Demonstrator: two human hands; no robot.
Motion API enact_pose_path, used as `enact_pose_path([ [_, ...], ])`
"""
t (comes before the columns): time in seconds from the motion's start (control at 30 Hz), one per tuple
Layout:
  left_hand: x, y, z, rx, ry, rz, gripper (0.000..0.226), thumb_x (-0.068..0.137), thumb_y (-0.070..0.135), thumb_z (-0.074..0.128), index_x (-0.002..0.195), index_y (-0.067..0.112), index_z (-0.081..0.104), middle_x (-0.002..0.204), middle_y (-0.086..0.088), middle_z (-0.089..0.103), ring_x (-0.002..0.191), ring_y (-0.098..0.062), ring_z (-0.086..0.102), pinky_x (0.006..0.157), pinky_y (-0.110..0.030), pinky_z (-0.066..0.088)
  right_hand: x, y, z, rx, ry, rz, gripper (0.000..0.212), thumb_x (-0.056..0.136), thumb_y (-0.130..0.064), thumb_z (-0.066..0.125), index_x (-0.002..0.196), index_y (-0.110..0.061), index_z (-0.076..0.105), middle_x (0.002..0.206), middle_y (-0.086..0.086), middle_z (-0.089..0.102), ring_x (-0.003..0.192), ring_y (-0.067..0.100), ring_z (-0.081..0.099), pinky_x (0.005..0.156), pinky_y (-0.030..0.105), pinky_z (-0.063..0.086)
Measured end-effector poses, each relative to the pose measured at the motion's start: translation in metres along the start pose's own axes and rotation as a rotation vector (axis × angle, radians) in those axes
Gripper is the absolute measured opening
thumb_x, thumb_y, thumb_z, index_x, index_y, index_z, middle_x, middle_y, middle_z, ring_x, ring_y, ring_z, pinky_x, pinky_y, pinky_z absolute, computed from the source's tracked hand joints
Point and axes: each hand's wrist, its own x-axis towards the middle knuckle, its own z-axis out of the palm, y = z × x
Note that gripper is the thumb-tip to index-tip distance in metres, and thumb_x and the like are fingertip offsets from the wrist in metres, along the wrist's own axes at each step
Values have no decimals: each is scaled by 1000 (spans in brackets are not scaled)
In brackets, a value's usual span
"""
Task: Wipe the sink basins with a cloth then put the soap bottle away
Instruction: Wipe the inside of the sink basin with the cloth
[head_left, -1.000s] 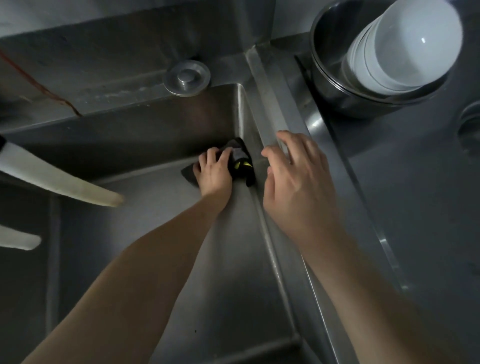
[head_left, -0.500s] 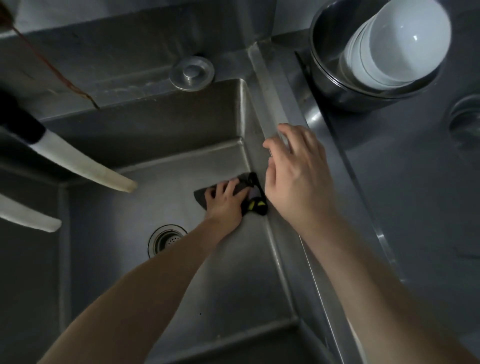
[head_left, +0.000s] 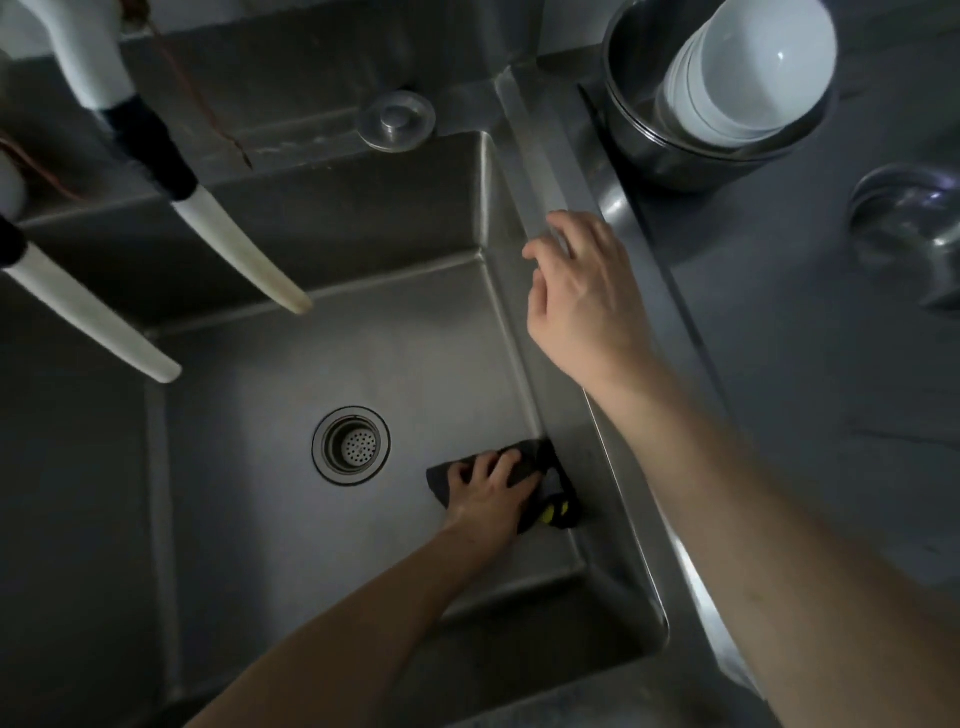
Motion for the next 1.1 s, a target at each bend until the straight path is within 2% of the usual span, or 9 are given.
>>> enact_pose_path([
  [0.1,-16,4,5,45,-38,84,60,96,33,54,150,43,31,162,-5,14,146,-34,15,112,-63,17,-8,0,-3,44,46,28,28,85,-5,54,109,-7,68,132,15,58,134,35,50,109,45,44],
  [0.23,-37,-7,23,114,-95,270,69,91,44,62,150,46,26,162,-4,12,147,-34,10,111,-67,16,-31,-5,-9,76,51,29,25,86,-2,53,107,-6,67,134,18,57,133,35,49,111,46,43],
  [0.4,-52,-37,13,258,-99,458,55,99,33,52,148,47,35,162,-8,23,146,-34,25,105,-58,27,-61,-14,-19,79,2,8,26,86,1,54,108,-5,67,136,17,55,136,36,48,113,49,42],
  [0.53,-70,-52,12,271,-71,466,52,97,30,54,144,47,42,157,-8,33,141,-35,34,99,-56,33,-79,-23,-20,118,-16,25,26,91,-5,47,107,-5,67,137,19,55,138,37,46,114,51,41],
  [0.6,-76,-62,12,288,-85,477,54,97,29,54,145,48,39,158,-7,31,142,-34,30,100,-57,32,-89,-31,-20,129,-52,13,27,93,-9,45,107,-6,68,138,18,54,137,37,46,112,53,41],
  [0.7,-85,-78,11,292,-89,459,57,96,28,56,145,50,37,158,-6,30,143,-34,29,100,-57,32,-99,-47,-18,120,-93,3,23,91,-7,52,106,-9,70,140,16,55,137,35,47,113,51,42],
  [0.87,-102,-101,14,293,-113,391,62,96,27,59,146,52,34,158,-5,27,145,-33,26,101,-55,31,-105,-70,-8,204,-129,4,25,92,-5,51,109,-7,69,140,17,54,134,35,48,112,48,42],
  [1.1,-128,-129,17,142,-162,226,51,100,29,51,145,53,42,160,-4,23,146,-30,22,110,-52,29,-127,-107,11,307,-246,-30,21,91,2,58,108,-4,70,131,19,59,129,35,53,108,46,48],
])
